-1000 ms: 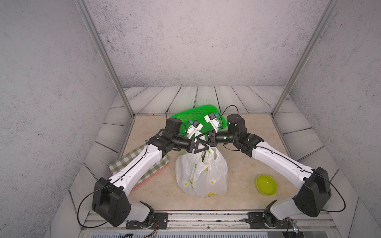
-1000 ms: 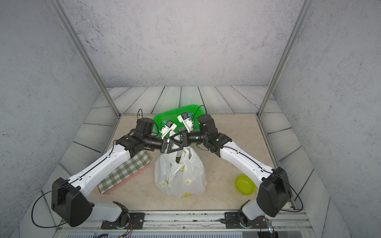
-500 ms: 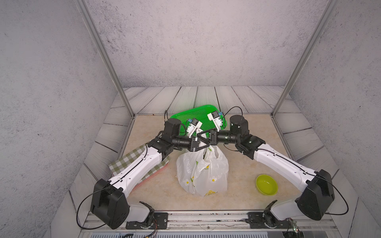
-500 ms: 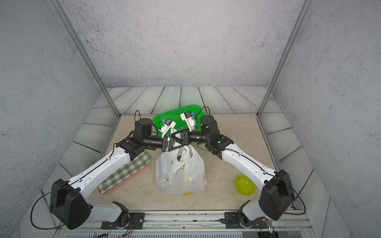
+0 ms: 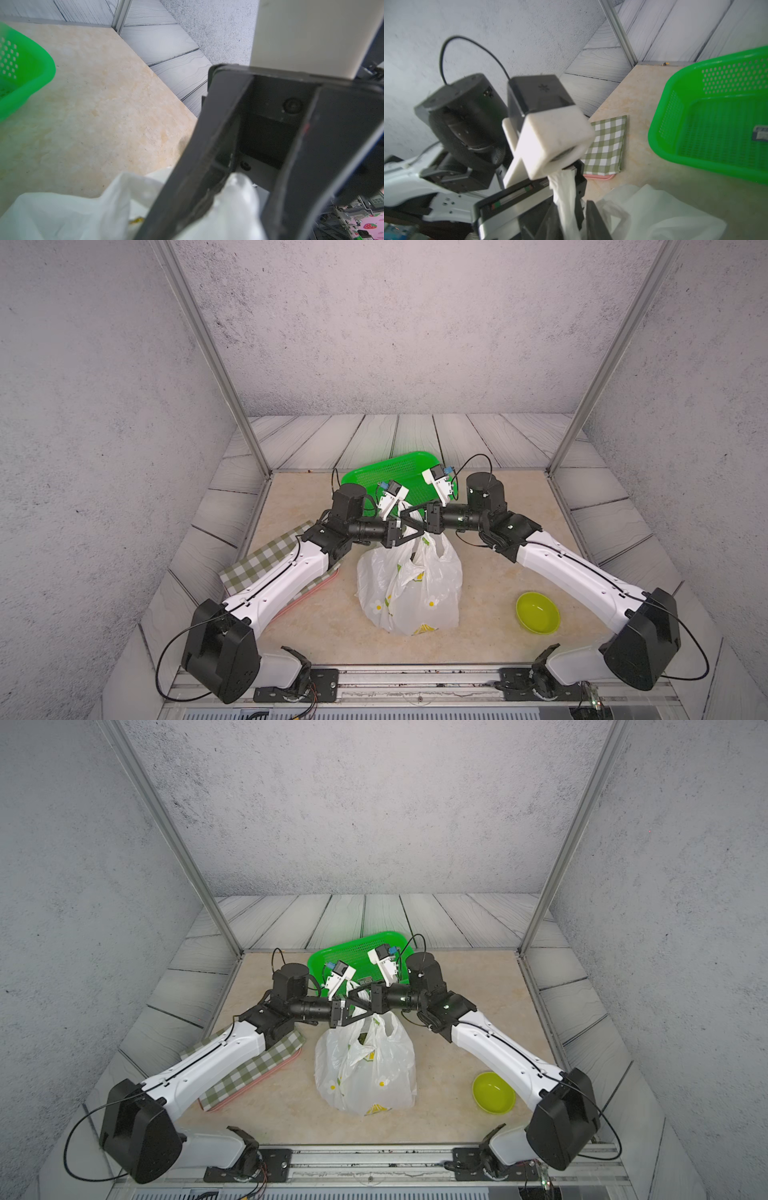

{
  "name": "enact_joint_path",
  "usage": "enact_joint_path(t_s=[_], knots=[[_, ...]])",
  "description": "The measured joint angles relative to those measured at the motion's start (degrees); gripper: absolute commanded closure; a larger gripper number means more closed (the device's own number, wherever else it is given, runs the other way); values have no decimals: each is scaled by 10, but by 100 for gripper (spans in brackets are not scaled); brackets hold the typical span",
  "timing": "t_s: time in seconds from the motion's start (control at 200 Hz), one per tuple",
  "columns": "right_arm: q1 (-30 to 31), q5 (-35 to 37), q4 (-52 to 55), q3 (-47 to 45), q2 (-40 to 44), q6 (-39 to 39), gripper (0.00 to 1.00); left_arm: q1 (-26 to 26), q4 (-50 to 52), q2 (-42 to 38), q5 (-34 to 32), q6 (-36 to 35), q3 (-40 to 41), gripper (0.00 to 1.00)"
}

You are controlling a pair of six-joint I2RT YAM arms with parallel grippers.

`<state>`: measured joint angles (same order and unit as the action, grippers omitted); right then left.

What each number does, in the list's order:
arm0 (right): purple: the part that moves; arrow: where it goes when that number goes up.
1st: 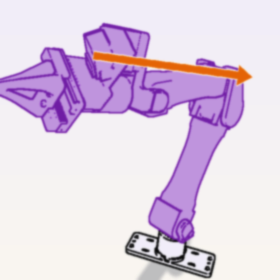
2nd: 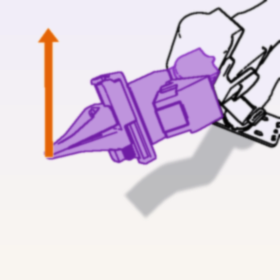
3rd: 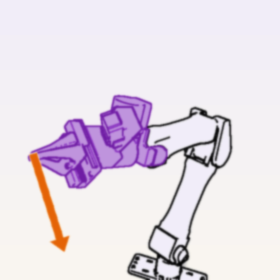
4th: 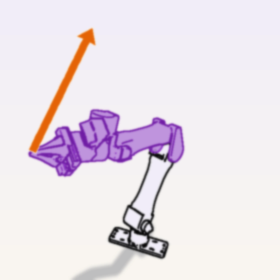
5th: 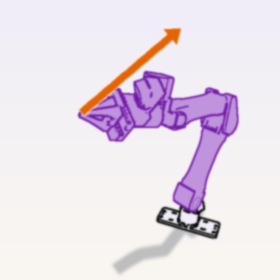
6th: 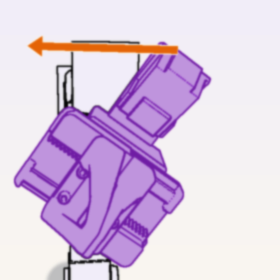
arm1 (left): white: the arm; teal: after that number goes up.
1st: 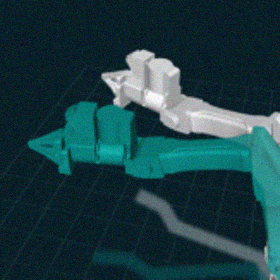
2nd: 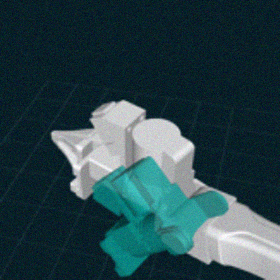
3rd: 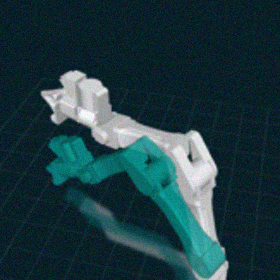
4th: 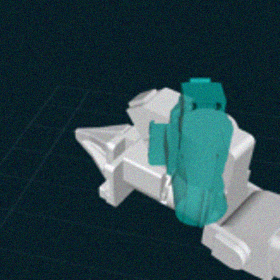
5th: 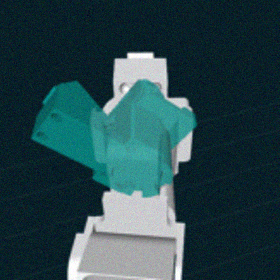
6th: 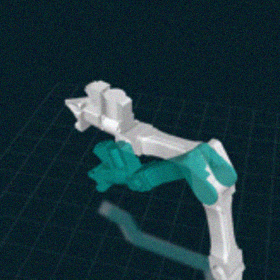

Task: Place the pineapple into a plastic bag & tie a knot
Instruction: Cross the plastic bag at the center of the board.

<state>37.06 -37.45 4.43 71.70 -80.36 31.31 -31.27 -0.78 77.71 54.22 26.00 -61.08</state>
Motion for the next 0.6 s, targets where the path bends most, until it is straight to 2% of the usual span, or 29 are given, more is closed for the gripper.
enact_joint_path(t_s=[0.235,0.3,0.45,0.601], knots=[[-23,0,95,54,25,-31,29,0,-16,-4,2,-38,0,100],[-32,1,110,65,34,-37,23,0,-16,-4,4,-47,0,100],[-62,8,121,68,61,-39,24,0,-5,-4,7,-69,-1,100],[-89,13,130,77,53,-37,29,0,24,-4,7,-92,-11,100]])
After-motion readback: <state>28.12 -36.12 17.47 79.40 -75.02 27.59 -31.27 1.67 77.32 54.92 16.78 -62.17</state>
